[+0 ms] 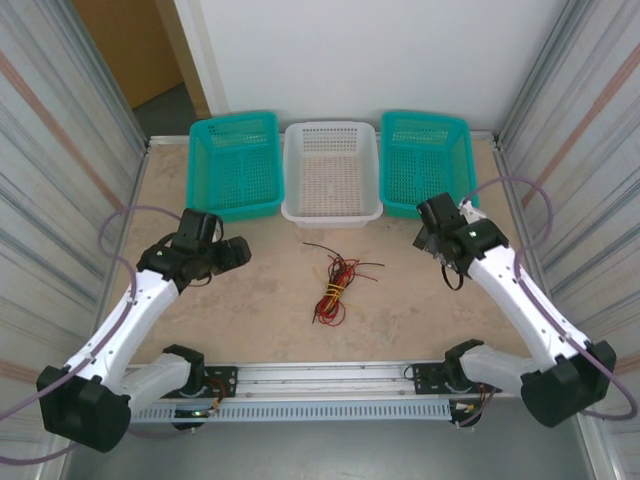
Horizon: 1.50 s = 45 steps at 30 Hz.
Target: Untangle the cables
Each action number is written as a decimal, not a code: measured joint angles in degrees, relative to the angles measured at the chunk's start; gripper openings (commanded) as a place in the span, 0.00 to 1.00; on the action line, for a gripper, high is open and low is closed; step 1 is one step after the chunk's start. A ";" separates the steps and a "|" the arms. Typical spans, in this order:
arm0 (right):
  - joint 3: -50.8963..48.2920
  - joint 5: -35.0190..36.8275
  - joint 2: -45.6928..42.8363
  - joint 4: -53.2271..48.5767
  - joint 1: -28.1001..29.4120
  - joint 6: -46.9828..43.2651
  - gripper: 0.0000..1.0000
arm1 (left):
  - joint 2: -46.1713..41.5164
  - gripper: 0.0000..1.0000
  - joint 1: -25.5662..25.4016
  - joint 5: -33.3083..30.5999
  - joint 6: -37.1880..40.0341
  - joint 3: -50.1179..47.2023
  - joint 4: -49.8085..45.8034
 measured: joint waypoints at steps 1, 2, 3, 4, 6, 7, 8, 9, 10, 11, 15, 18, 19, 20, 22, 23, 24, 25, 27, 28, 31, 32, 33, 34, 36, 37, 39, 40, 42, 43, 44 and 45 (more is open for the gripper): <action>0.59 -0.87 1.55 0.50 0.13 -0.92 0.99 | 0.57 0.81 0.50 0.76 0.09 1.01 0.11; 1.73 -1.84 3.56 0.90 0.39 -2.10 0.99 | 1.49 0.80 1.27 1.70 0.11 2.43 0.37; 3.43 -2.86 5.73 0.98 0.63 -2.93 0.99 | 2.75 0.80 2.25 2.69 0.07 3.89 1.14; 5.22 -3.58 7.65 1.07 0.70 -3.78 0.99 | 4.13 0.79 3.21 3.72 -0.20 5.16 2.21; 9.03 -5.42 11.34 1.99 0.63 -5.64 0.97 | 7.80 0.78 4.87 5.60 -0.98 7.17 5.31; 10.32 -6.60 12.66 2.71 0.28 -6.62 0.95 | 9.66 0.77 5.29 6.23 -1.44 7.89 6.64; 11.43 -7.87 13.73 3.26 -0.20 -7.30 0.93 | 12.17 0.77 5.57 6.91 -2.05 8.63 8.31; 12.35 -9.22 14.67 3.76 -0.92 -8.15 0.91 | 14.69 0.77 5.60 7.23 -2.86 9.27 9.73; 13.05 -10.40 15.34 4.07 -1.62 -8.57 0.90 | 16.46 0.77 5.60 7.50 -3.37 9.64 10.64; 13.75 -11.61 16.00 4.26 -2.21 -9.18 0.90 | 18.62 0.77 5.86 7.69 -4.17 9.75 11.98; 14.45 -14.47 16.59 4.74 -2.05 -10.69 0.87 | 22.34 0.77 8.98 8.50 -6.78 9.75 14.32; 14.16 -15.26 16.57 4.79 0.37 -11.32 0.83 | 22.53 0.75 12.59 8.55 -7.41 10.01 15.54; 13.77 -15.39 16.52 4.87 1.09 -11.34 0.81 | 22.75 0.74 13.79 8.57 -7.39 10.64 15.54; 13.22 -15.67 16.48 4.98 1.53 -11.37 0.79 | 23.15 0.73 14.71 8.66 -7.37 11.50 15.61; 11.80 -16.22 16.37 5.20 1.40 -11.54 0.77 | 24.13 0.69 15.80 9.20 -7.30 13.40 15.76; 10.99 -16.37 16.35 5.18 1.01 -11.58 0.75 | 24.90 0.62 16.17 9.55 -7.19 14.56 15.78; 10.34 -16.48 16.35 5.20 0.63 -11.58 0.73 | 25.55 0.55 16.31 9.84 -6.91 15.45 15.76; 9.53 -16.57 16.35 5.20 0.26 -11.69 0.70 | 26.56 0.45 16.41 10.67 -6.82 16.65 15.80; 8.55 -16.76 16.35 5.20 -0.15 -11.80 0.66 | 28.68 0.25 16.41 11.98 -6.38 18.93 15.91; 8.26 -16.79 16.35 5.20 -0.31 -11.91 0.65 | 29.83 0.18 16.24 12.44 -6.45 20.02 16.09; 8.15 -16.94 16.35 5.20 -0.59 -12.20 0.64 | 33.33 0.11 15.63 13.31 -6.25 22.71 16.63; 8.15 -17.03 16.35 5.20 -0.87 -12.22 0.64 | 34.60 0.10 15.41 13.68 -6.27 23.32 16.81; 8.15 -17.29 16.35 5.20 -1.53 -12.26 0.64 | 35.56 0.10 15.30 13.90 -6.27 23.67 16.83; 8.15 -17.64 16.35 5.22 -2.60 -12.37 0.64 | 36.74 0.09 15.26 14.12 -6.25 23.74 16.94; 8.26 -17.97 16.46 5.25 -5.46 -12.63 0.64 | 38.29 0.08 15.26 14.08 -6.23 23.63 16.50; 8.57 -18.03 16.74 5.16 -7.17 -12.81 0.63 | 38.82 0.07 15.28 13.99 -6.03 23.34 16.13; 9.94 -18.21 18.03 5.16 -10.25 -13.18 0.63 | 38.86 0.06 15.43 13.55 -5.66 22.82 15.43; 10.88 -18.23 18.91 5.22 -11.76 -13.46 0.63 | 38.56 0.05 15.43 12.96 -5.29 22.56 15.17; 12.52 -18.23 20.28 5.57 -14.32 -14.14 0.63 | 38.03 0.04 15.85 12.22 -4.28 22.25 14.64; 13.18 -18.27 20.79 5.81 -15.47 -14.32 0.63 | 37.68 0.04 16.33 11.72 -3.65 22.21 14.01; 13.57 -18.40 21.03 6.03 -16.33 -14.38 0.63 | 37.42 0.03 16.92 11.04 -2.95 22.12 13.16; 14.03 -18.78 21.24 6.25 -17.35 -14.56 0.63 | 37.29 0.03 17.79 10.71 -2.32 22.08 12.26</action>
